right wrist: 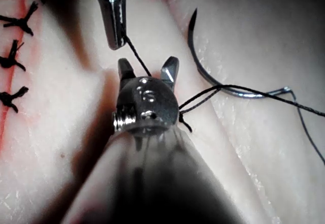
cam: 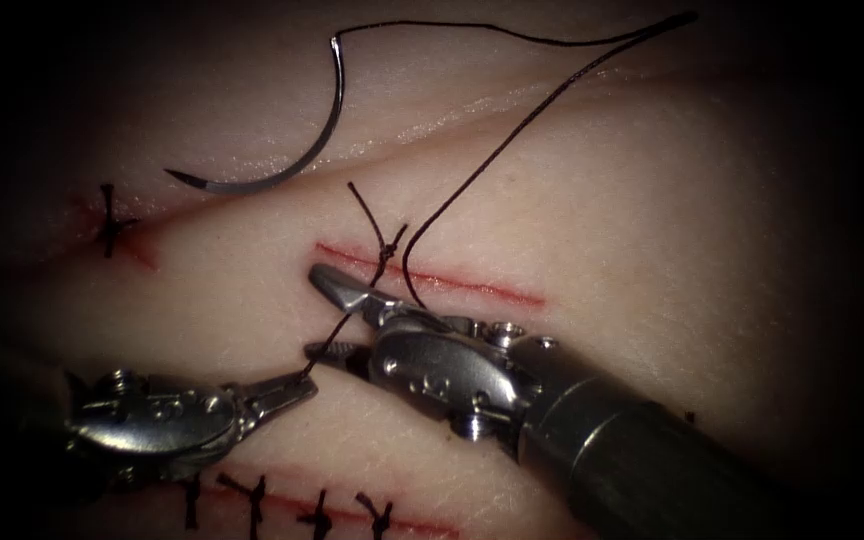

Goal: Wound Closure

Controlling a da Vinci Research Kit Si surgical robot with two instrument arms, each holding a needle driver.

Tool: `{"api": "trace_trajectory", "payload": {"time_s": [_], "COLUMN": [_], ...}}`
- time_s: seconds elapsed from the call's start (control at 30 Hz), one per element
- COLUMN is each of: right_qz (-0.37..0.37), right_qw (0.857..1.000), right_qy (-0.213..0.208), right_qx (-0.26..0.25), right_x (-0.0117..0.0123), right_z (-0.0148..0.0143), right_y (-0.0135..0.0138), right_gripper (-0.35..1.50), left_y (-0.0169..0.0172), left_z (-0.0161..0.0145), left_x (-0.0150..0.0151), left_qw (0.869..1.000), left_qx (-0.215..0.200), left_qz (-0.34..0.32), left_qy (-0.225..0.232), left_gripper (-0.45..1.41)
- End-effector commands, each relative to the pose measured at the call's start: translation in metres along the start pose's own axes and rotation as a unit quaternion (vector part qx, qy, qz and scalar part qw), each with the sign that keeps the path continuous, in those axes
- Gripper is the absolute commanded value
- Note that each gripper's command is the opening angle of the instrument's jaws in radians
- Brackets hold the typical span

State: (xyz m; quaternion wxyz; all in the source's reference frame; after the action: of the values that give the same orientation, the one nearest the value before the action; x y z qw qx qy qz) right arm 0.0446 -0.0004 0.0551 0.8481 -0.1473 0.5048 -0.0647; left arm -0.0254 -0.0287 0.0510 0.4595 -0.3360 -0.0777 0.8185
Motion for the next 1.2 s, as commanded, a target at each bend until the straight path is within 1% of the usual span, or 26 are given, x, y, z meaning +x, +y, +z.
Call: {"api": "trace_trajectory", "payload": {"time_s": [0.03,0.17,0.33,0.47,0.63,0.8,0.83,0.87,0.9,0.93,0.97,1.1,1.2], "right_qz": [-0.003,-0.007,-0.01,-0.011,-0.013,-0.014,-0.015,-0.015,-0.017,-0.024,-0.036,-0.048,-0.046], "right_qw": [1.0,1.0,1.0,1.0,1.0,1.0,1.0,1.0,1.0,0.999,0.999,0.999,0.999], "right_qy": [0.0,0.003,0.016,0.016,0.018,0.017,0.016,0.016,0.018,0.021,0.02,0.013,0.017], "right_qx": [0.0,-0.001,0.003,0.002,0.001,0.001,0.001,0.001,0.002,0.001,0.004,0.002,0.004], "right_x": [-0.0004,-0.001,-0.0008,-0.0009,-0.0014,-0.0024,-0.0025,-0.0026,-0.0026,-0.0026,-0.0025,-0.0018,-0.0011], "right_z": [0.0017,0.0027,0.0035,0.0042,0.0046,0.0046,0.0046,0.0046,0.0044,0.0042,0.0041,0.0037,0.0034], "right_y": [0.0,0.0003,0.0003,0.0002,0.0002,0.0004,0.0004,0.0003,0.0,-0.0002,-0.0003,-0.0004,-0.0002], "right_gripper": [0.94,0.94,0.94,0.94,0.93,0.93,0.89,0.77,0.2,-0.3,-0.35,-0.35,-0.35], "left_y": [0.0002,0.0004,0.0005,0.0006,0.0008,0.0008,0.0009,0.0009,0.0009,0.0009,0.0009,0.0009,0.0007], "left_z": [0.0003,0.0004,0.0004,0.0004,0.0003,0.0002,0.0002,0.0002,0.0002,0.0002,0.0002,0.0001,-0.0003], "left_x": [-0.001,-0.001,-0.0011,-0.0012,-0.0012,-0.0013,-0.0013,-0.0013,-0.0013,-0.0013,-0.0013,-0.0014,-0.0016], "left_qw": [1.0,1.0,1.0,1.0,1.0,1.0,1.0,1.0,1.0,1.0,1.0,1.0,1.0], "left_qx": [0.001,0.002,0.001,0.0,-0.002,-0.002,-0.002,-0.002,-0.003,-0.003,-0.003,-0.003,-0.006], "left_qz": [-0.001,-0.001,-0.001,-0.001,-0.001,-0.001,-0.001,-0.001,-0.001,-0.001,-0.001,-0.001,0.0], "left_qy": [-0.002,-0.001,-0.001,-0.001,-0.001,-0.001,0.0,0.0,0.0,0.0,0.0,0.001,0.007], "left_gripper": [-0.45,-0.45,-0.45,-0.45,-0.45,-0.45,-0.45,-0.45,-0.45,-0.45,-0.45,-0.45,-0.45]}}
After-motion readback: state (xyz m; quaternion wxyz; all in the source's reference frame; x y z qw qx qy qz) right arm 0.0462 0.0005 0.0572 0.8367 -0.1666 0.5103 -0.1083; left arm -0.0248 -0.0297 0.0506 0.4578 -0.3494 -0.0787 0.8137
